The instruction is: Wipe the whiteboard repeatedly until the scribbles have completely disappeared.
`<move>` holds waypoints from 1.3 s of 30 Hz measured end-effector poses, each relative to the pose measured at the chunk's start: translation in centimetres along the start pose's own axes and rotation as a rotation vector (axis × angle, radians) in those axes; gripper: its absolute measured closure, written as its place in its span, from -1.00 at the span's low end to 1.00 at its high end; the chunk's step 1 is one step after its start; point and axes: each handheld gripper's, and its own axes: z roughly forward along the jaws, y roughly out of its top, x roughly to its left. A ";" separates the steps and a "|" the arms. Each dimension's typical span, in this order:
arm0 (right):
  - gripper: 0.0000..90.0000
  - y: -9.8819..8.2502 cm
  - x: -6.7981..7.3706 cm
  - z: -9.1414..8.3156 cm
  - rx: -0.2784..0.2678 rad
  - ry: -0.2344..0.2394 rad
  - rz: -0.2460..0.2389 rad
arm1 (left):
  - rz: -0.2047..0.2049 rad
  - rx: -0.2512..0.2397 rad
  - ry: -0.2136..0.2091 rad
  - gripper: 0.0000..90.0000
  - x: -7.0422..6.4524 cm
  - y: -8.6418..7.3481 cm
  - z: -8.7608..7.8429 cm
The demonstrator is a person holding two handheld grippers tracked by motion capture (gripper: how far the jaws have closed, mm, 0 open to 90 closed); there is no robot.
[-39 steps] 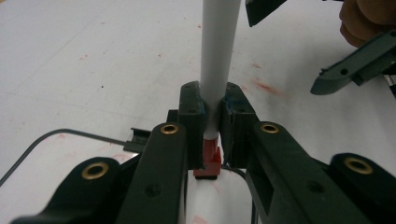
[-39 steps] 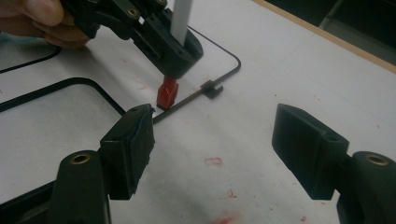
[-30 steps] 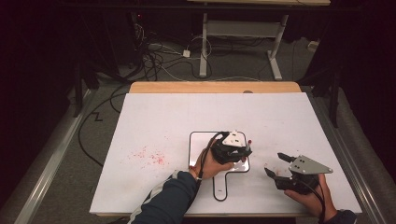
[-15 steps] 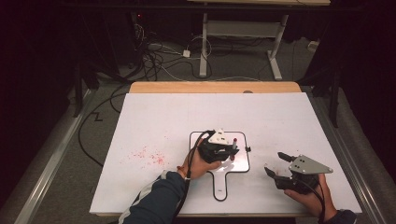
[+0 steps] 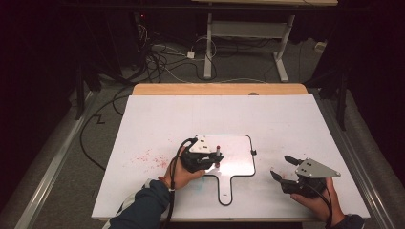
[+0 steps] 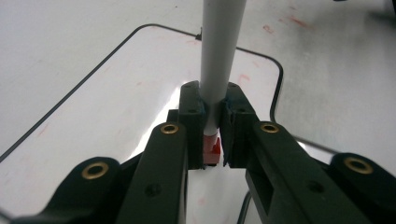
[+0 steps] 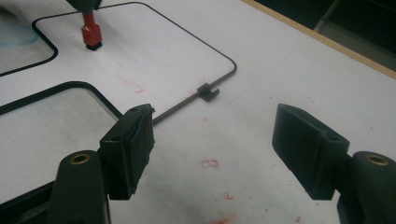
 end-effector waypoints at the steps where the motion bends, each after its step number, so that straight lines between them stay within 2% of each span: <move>1: -0.33 0.0 0.0 0.0 -0.001 0.002 -0.002 | 0.002 0.000 0.003 0.75 0.1 -0.1 -0.5; 4: -0.33 0.1 0.1 0.1 -0.001 0.002 0.001 | -0.009 -0.004 0.012 0.75 0.4 -0.3 -1.7; 8: -0.33 0.1 0.2 0.2 0.003 0.003 -0.001 | -0.001 -0.007 0.030 0.75 0.9 -0.5 -3.2; 11: -0.33 0.1 0.2 0.2 0.004 0.004 -0.004 | -0.014 -0.026 0.030 0.75 1.4 -0.8 -4.3; 16: -0.33 0.1 0.2 0.3 0.007 0.006 -0.004 | -0.025 -0.048 0.026 0.75 1.6 -0.9 -4.7; 21: -0.33 0.1 0.3 0.2 0.007 0.006 -0.007 | -0.009 -0.042 -0.010 0.75 0.6 -1.2 -3.3; 22: -0.33 0.1 0.3 0.2 0.007 0.005 -0.006 | 0.119 0.062 -0.028 0.75 1.0 -1.1 -3.6; 23: -0.33 0.0 0.2 0.2 0.006 0.006 -0.003 | 0.006 -0.032 -0.028 0.75 -0.1 -1.3 -2.6; 27: -0.33 0.0 0.2 0.2 0.008 0.005 -0.006 | 0.006 -0.025 -0.058 0.75 -0.8 -1.3 -1.4; 31: -0.33 0.0 0.2 0.1 0.006 0.003 -0.004 | 0.023 -0.016 -0.076 0.75 -1.4 -1.2 0.2; 35: -0.33 0.0 0.2 0.1 0.005 0.003 -0.006 | 0.041 -0.001 -0.097 0.75 -2.1 -0.8 2.4; 39: -0.33 0.0 0.1 0.1 0.004 0.002 -0.003 | 0.040 -0.004 -0.118 0.75 -2.7 -0.5 4.7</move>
